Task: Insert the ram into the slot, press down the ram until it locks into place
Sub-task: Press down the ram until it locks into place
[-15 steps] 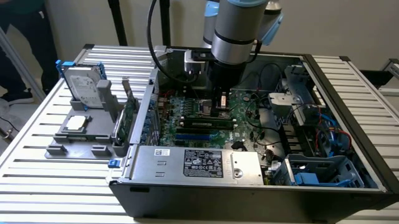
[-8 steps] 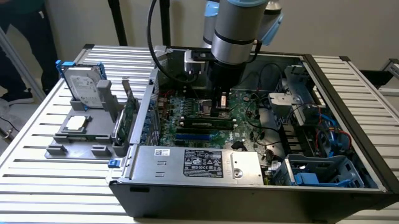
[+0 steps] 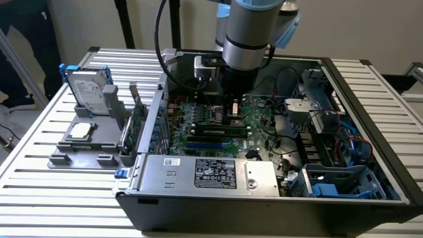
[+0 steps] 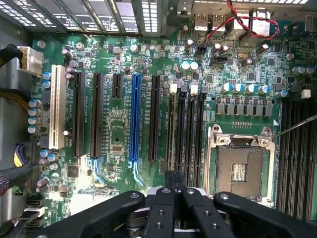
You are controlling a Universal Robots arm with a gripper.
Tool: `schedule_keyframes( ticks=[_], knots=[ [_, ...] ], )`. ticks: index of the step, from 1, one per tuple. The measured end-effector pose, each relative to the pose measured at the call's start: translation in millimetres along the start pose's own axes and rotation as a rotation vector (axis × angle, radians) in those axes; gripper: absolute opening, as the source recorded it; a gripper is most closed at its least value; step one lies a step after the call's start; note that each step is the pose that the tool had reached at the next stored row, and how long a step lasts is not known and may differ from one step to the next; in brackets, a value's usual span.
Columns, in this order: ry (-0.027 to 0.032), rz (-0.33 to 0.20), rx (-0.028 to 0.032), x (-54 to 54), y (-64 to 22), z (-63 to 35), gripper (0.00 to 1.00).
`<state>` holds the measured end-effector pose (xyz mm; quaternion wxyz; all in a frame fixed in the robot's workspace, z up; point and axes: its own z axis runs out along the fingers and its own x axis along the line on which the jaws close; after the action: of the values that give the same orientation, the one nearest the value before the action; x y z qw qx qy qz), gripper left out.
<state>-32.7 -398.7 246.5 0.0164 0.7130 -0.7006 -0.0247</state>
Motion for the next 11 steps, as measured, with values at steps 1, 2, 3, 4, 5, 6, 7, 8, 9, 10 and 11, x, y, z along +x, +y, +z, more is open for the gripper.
schedule_keyframes(
  ticks=[1,2,3,4,5,6,7,8,9,10,11],
  knots=[
    [0.0001,0.000,0.0000,-0.2,0.3,1.5,0.11],
    [0.0001,0.000,0.0000,-0.4,0.6,2.9,0.11],
    [0.0002,0.000,0.0001,-0.7,1.0,6.9,0.11],
    [0.0003,0.000,0.0001,-0.9,1.3,8.7,0.11],
    [0.0003,0.000,0.0005,-1.0,1.6,10.5,0.11],
    [0.0003,0.000,0.0008,-1.1,2.0,12.1,0.11],
    [0.0005,0.000,0.0010,-1.2,2.3,13.7,0.11],
    [0.0006,0.000,0.0015,-1.2,2.6,15.2,0.11],
    [0.0012,0.000,0.0016,-1.2,2.7,16.2,0.11],
    [0.0016,0.000,0.0018,-1.1,2.8,16.9,0.11],
    [0.0016,0.000,0.0019,-1.1,2.8,17.4,0.11]
  ],
)
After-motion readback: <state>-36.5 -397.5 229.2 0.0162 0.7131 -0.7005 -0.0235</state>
